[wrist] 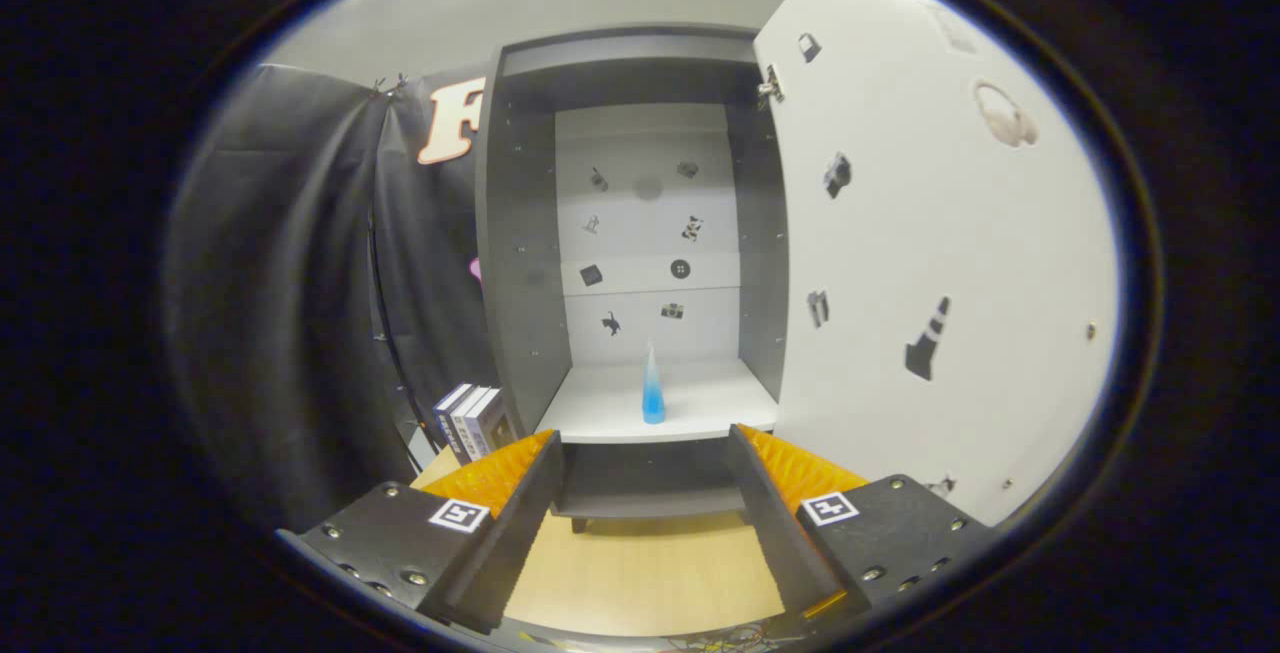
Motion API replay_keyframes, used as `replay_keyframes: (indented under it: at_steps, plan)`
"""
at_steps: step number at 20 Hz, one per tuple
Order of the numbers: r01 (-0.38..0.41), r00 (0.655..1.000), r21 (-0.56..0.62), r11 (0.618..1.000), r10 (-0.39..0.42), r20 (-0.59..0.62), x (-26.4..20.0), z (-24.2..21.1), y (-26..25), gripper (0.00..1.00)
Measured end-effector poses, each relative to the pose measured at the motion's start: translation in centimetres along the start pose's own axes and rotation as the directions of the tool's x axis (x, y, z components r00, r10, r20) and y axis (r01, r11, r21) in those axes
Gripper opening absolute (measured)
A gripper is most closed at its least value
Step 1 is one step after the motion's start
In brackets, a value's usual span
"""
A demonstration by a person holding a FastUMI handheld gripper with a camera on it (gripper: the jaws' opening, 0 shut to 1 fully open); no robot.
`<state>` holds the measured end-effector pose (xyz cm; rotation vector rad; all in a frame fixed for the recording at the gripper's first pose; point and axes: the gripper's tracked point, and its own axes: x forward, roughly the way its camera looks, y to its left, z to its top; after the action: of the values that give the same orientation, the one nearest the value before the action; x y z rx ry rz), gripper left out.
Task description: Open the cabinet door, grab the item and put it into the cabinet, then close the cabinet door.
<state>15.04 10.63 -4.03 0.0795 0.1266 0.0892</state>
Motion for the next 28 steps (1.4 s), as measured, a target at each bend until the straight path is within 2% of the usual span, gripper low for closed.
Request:
replay_keyframes:
  at_steps: [7, 13, 16, 20, 28]
  plan:
    - [0.110, 0.992, -0.004, 0.994, -0.110, 0.059, -10.0, 0.3, -7.1, 0.97]
    - [0.298, 0.954, -0.001, 0.955, -0.297, 0.041, -15.2, -1.1, -17.5, 0.97]
    - [0.356, 0.934, 0.004, 0.934, -0.356, 0.029, -15.7, -1.8, -21.8, 0.98]
    - [0.401, 0.916, 0.034, 0.916, -0.401, 0.023, -14.0, -2.2, -25.7, 0.98]
    - [0.359, 0.933, 0.076, 0.930, -0.360, -0.003, -12.0, -2.7, -25.5, 0.96]
